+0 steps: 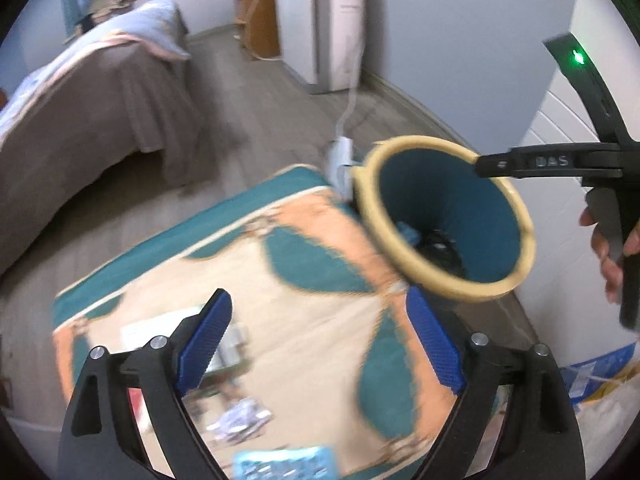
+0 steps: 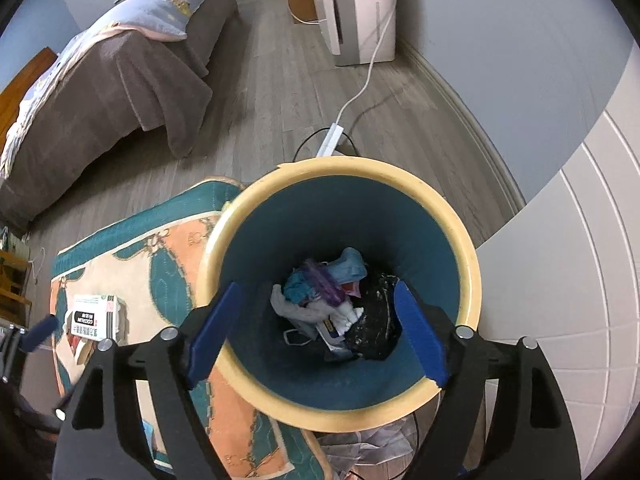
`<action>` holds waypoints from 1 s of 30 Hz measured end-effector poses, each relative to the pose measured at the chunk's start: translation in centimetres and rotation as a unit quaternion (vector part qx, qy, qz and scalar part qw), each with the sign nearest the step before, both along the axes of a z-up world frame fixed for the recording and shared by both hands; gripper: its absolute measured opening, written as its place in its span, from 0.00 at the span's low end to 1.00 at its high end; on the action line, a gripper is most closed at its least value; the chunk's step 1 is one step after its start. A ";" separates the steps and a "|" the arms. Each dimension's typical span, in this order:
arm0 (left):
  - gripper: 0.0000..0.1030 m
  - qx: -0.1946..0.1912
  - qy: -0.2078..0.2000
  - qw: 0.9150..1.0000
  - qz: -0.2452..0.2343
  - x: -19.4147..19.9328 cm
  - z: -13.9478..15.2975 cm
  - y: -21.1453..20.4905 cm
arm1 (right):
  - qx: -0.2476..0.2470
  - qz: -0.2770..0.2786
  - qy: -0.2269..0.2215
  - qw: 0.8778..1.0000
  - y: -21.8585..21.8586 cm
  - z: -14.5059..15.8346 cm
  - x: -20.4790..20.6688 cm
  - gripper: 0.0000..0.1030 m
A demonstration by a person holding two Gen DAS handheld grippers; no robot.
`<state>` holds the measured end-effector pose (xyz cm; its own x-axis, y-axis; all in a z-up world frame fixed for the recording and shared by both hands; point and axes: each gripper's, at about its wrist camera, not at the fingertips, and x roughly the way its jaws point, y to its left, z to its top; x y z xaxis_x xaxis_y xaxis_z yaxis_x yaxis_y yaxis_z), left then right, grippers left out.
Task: Collect trash
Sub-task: 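Move both tools back over the cushion toward the blue blister pack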
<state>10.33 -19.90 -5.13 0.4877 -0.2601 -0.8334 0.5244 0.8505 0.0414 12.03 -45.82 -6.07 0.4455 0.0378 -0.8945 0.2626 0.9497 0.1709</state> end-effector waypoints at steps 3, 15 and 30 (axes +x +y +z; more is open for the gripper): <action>0.87 0.009 -0.011 1.000 0.025 -0.2 1.3 3.0 | -0.006 0.009 -0.009 1.000 1.2 1.1 -0.1 0.83; 0.89 -0.015 -0.035 0.990 0.132 -4.6 6.3 16.0 | -0.005 0.104 -0.021 0.994 12.5 3.9 -2.4 0.90; 0.91 0.004 0.001 0.983 0.182 -7.8 2.9 24.3 | -0.023 0.224 0.026 0.974 24.6 -2.2 -7.1 0.91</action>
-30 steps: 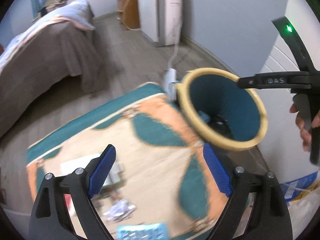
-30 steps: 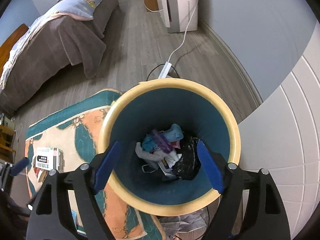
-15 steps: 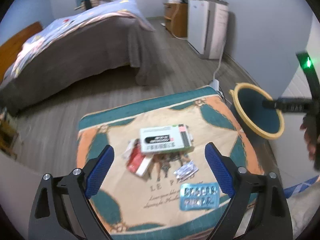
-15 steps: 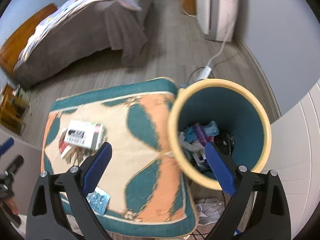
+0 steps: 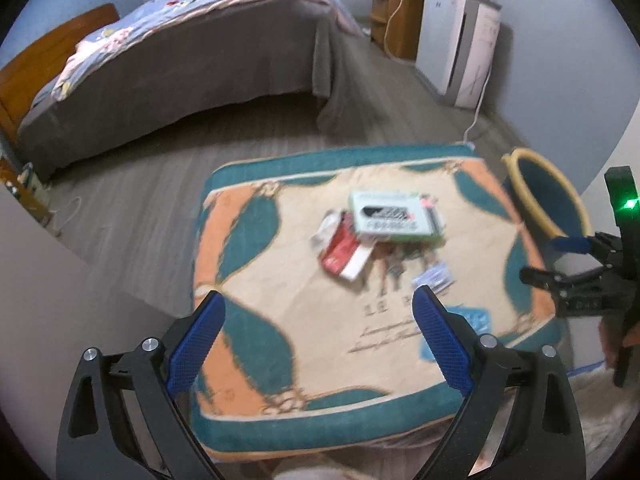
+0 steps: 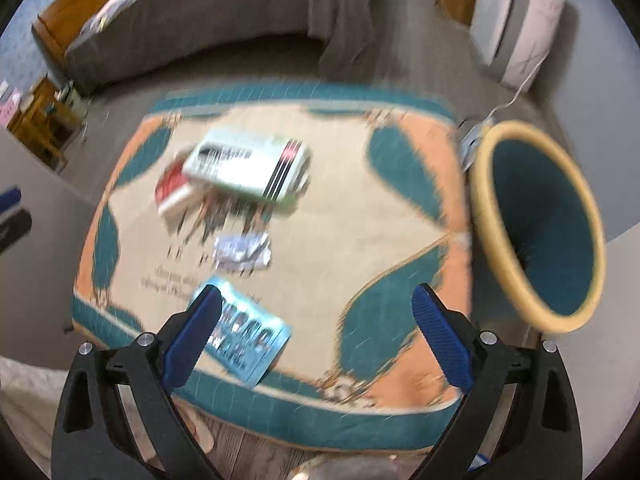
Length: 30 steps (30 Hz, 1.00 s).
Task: Collect trash
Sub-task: 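Move both tools back over the cushion toward the blue blister pack, then lower the right tool onto the blue blister pack to grasp it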
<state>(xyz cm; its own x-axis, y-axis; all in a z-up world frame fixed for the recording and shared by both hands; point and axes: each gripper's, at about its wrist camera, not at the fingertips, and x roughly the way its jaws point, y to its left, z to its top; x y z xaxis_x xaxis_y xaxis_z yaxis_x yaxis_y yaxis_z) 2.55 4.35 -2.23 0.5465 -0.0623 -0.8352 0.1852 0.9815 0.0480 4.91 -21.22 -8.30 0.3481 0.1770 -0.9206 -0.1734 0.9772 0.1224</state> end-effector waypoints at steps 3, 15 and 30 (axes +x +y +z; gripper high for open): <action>0.91 -0.012 0.008 1.000 0.010 0.2 -0.3 1.2 | -0.017 0.028 0.012 0.999 1.9 -1.5 -0.6 0.91; 0.91 -0.067 0.010 0.998 0.009 0.9 0.7 1.4 | -0.058 0.143 0.058 0.986 7.3 -6.1 -2.3 0.91; 0.91 -0.085 0.015 0.996 0.009 1.7 0.9 0.9 | -0.076 0.102 0.070 0.989 7.0 -9.0 -0.5 0.91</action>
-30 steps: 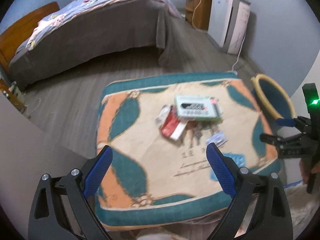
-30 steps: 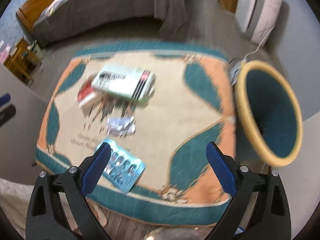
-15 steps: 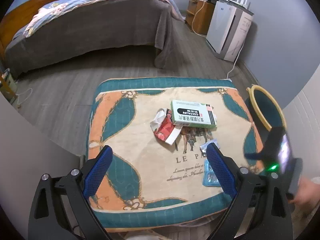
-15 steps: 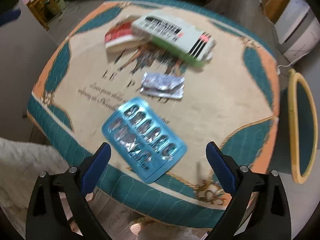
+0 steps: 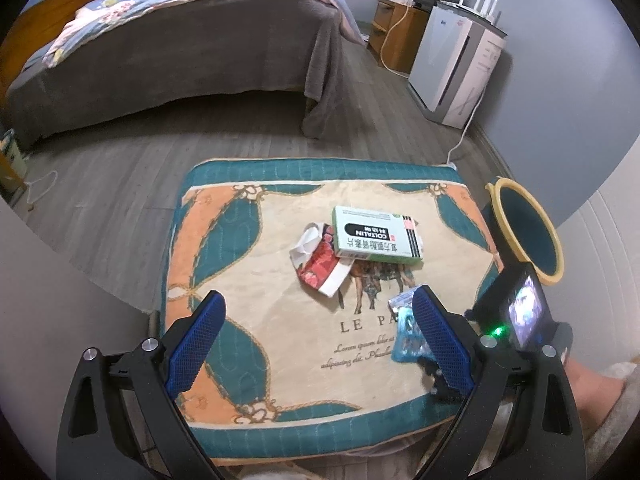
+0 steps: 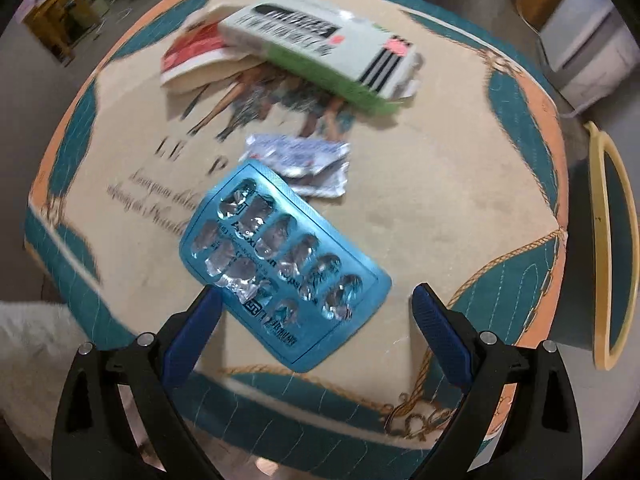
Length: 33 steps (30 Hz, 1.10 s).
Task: Collect trash
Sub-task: 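Lower the right tool onto the blue blister pack to grasp it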
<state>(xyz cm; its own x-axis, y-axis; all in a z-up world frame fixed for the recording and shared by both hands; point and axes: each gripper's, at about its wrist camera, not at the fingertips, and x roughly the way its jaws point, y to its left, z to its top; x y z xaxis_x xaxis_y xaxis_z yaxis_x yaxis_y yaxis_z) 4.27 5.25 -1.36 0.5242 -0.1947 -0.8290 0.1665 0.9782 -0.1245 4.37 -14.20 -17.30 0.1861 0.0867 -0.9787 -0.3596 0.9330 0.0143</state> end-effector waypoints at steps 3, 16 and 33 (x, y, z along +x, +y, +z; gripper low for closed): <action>0.91 -0.002 0.005 1.000 0.001 0.2 -0.1 0.0 | 0.003 -0.006 -0.012 1.000 -0.1 0.3 0.4 0.91; 0.91 -0.006 0.018 1.000 -0.002 0.6 -0.6 -0.5 | 0.026 0.048 0.003 0.999 2.0 -0.9 1.4 0.94; 0.91 -0.003 0.026 1.000 0.000 0.7 -1.0 -0.5 | 0.024 -0.024 -0.003 0.999 -0.3 0.9 4.3 0.80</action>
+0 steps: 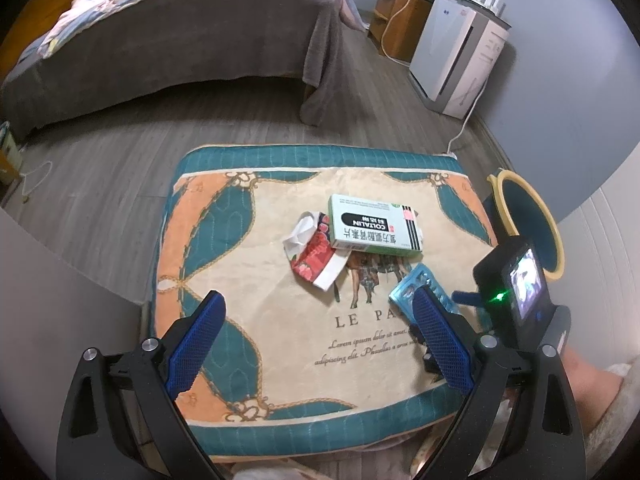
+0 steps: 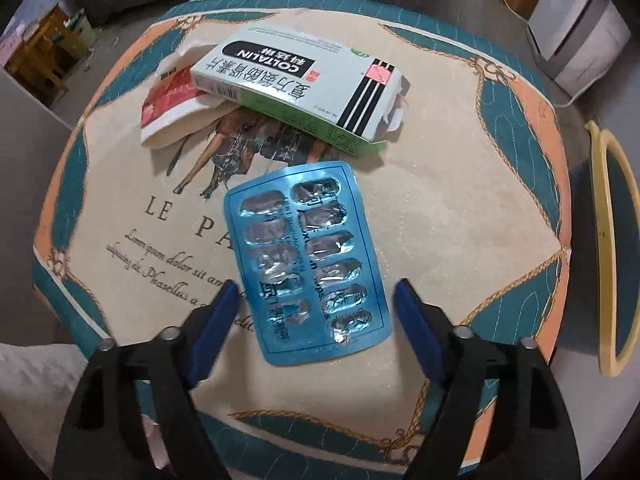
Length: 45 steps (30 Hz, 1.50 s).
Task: Collect trash
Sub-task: 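Lower the right tool onto the blue blister pack to grasp it, then lift the blue blister pack with the right tool while the left tool grasps the red wrapper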
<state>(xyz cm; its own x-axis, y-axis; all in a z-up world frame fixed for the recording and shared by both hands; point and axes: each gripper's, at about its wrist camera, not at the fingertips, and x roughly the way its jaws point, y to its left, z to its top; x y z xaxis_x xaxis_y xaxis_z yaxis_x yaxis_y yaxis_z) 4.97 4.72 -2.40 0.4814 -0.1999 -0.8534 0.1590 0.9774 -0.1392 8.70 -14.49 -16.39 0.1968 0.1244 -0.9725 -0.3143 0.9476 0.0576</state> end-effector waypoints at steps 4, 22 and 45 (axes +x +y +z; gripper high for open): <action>0.91 0.001 0.003 1.000 0.003 0.1 -0.2 0.1 | -0.013 0.012 0.000 1.000 0.0 -0.8 0.1 0.76; 0.91 0.065 0.007 0.998 -0.006 2.6 -3.1 -0.6 | -0.045 0.024 -0.073 0.996 -4.4 10.2 0.7 0.69; 0.27 0.115 0.051 0.990 -0.060 12.4 -13.3 -4.8 | -0.016 -0.011 -0.020 1.000 -9.1 3.9 3.7 0.69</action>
